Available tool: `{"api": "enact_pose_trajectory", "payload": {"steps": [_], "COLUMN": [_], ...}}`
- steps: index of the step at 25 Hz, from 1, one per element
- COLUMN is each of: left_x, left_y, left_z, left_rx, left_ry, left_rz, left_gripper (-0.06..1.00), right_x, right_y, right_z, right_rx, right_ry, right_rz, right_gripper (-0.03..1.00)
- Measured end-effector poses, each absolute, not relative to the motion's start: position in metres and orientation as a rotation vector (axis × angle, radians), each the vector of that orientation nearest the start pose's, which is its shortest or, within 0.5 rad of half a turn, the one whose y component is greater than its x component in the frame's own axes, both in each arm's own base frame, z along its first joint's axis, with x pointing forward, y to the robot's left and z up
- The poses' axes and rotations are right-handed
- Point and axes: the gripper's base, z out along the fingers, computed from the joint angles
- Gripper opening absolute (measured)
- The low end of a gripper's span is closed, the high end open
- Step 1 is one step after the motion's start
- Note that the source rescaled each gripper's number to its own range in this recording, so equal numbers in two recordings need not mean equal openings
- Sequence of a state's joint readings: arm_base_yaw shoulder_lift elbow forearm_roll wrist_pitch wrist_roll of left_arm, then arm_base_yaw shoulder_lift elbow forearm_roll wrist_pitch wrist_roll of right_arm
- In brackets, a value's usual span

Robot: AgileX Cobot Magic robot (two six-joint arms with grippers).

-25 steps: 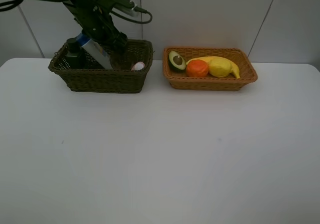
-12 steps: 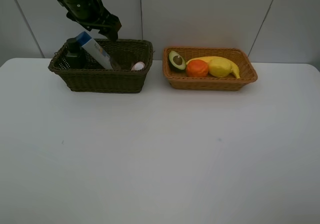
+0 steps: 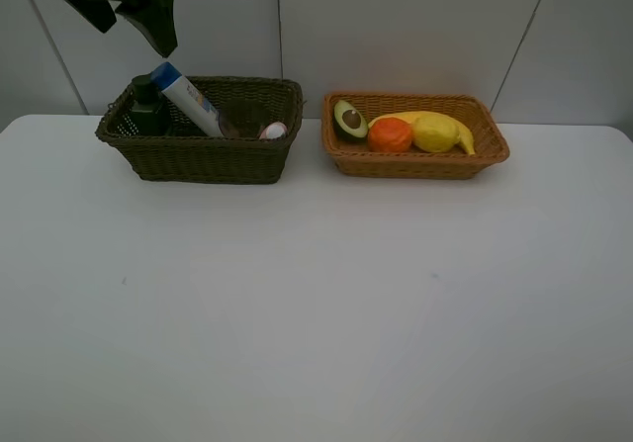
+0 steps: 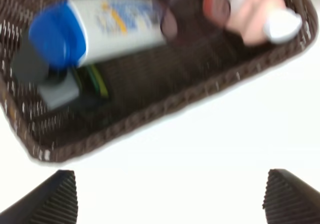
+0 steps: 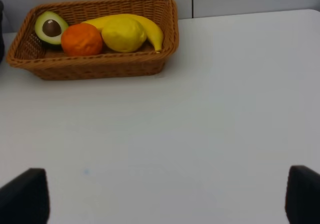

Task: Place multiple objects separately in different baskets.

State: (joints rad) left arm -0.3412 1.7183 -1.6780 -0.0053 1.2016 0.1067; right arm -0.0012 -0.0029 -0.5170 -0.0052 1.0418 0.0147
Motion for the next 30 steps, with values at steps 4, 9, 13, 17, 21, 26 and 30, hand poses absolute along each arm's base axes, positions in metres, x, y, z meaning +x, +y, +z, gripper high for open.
{"api": "enact_pose_trajectory", "payload": {"steps": [4, 9, 13, 17, 21, 26, 30], "left_x": [0.315, 0.268, 0.222, 0.175, 0.135, 0.096, 0.074], "left_y": [-0.112, -0.095, -0.079, -0.062, -0.048, -0.034, -0.026], "left_z": [0.374, 0.375, 0.364, 0.346, 0.324, 0.291, 0.265], "left_rx": [0.559, 0.552, 0.54, 0.539, 0.491, 0.453, 0.423], "left_ry": [2.61, 2.621, 2.649, 2.664, 2.657, 2.627, 2.601], "left_rz": [-0.091, -0.085, -0.085, -0.083, -0.096, -0.111, -0.123], "left_gripper": [0.98, 0.98, 0.98, 0.98, 0.98, 0.98, 0.98], "right_x": [-0.007, -0.007, -0.007, -0.007, -0.007, -0.007, -0.007], "right_y": [0.0, 0.0, 0.0, 0.0, 0.0, 0.0, 0.0], "right_z": [0.283, 0.283, 0.283, 0.283, 0.283, 0.283, 0.283], "right_rx": [0.016, 0.016, 0.016, 0.016, 0.016, 0.016, 0.016], "right_ry": [2.005, 2.005, 2.005, 2.005, 2.005, 2.005, 2.005], "right_rz": [0.002, 0.009, 0.009, 0.009, 0.009, 0.009, 0.009], "right_gripper": [1.0, 1.0, 1.0, 1.0, 1.0, 1.0, 1.0]}}
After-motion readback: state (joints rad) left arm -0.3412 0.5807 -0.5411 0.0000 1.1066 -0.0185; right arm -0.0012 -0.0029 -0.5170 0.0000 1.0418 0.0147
